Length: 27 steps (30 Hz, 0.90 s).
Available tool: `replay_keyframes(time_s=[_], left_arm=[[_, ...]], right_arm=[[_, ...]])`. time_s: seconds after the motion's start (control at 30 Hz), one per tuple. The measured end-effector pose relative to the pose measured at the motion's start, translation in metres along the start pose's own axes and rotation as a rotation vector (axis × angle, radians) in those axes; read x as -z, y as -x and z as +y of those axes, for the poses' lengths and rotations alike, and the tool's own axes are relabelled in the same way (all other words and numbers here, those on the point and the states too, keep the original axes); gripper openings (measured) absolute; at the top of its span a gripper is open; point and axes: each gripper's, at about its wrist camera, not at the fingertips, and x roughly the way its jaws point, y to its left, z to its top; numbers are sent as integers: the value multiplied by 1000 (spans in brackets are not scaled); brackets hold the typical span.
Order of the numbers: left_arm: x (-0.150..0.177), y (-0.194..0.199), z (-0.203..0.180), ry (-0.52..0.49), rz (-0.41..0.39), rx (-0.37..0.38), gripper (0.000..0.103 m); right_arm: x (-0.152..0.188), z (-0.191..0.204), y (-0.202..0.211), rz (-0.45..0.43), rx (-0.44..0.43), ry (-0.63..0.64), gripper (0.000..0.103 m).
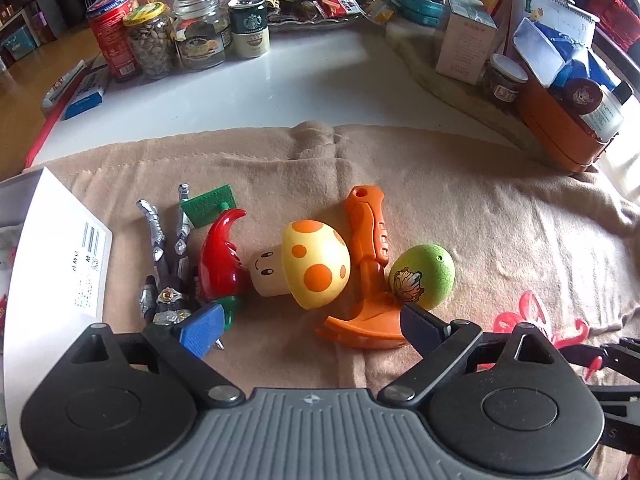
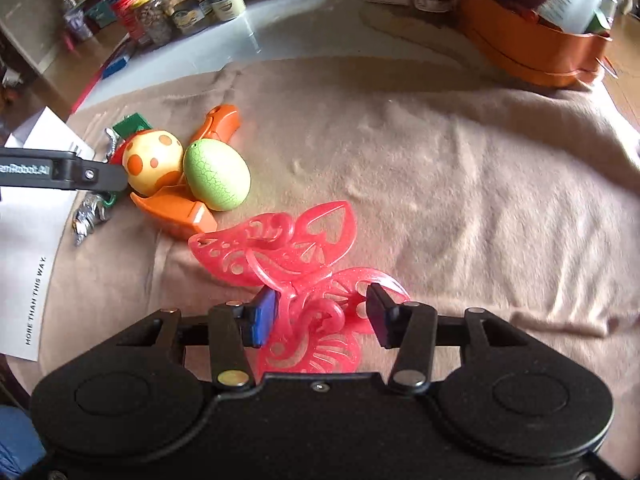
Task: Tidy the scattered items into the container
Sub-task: 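Close the left gripper on the orange toy axe while the right gripper holds the butterfly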
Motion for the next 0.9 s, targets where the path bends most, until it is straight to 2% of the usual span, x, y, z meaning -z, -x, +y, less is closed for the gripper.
replay_keyframes(time_s=[0.2, 0.3, 0.47, 0.6, 0.9], left_arm=[[4, -24, -19, 12, 49, 44, 95], [5, -37, -28, 1, 62, 34, 94], [-2, -55, -40, -20, 80, 50, 85], [1, -68, -51, -70, 112, 20, 80], [11, -57, -47, -69, 87, 48, 79]], right_arm=[[18, -13, 7, -5, -3, -66, 49], [18, -16, 10, -14, -15, -75, 49], [13, -15, 20, -47, -47, -81, 49], [10, -12, 24, -62, -63, -73, 49], [10, -11, 25, -50, -51, -50, 49]])
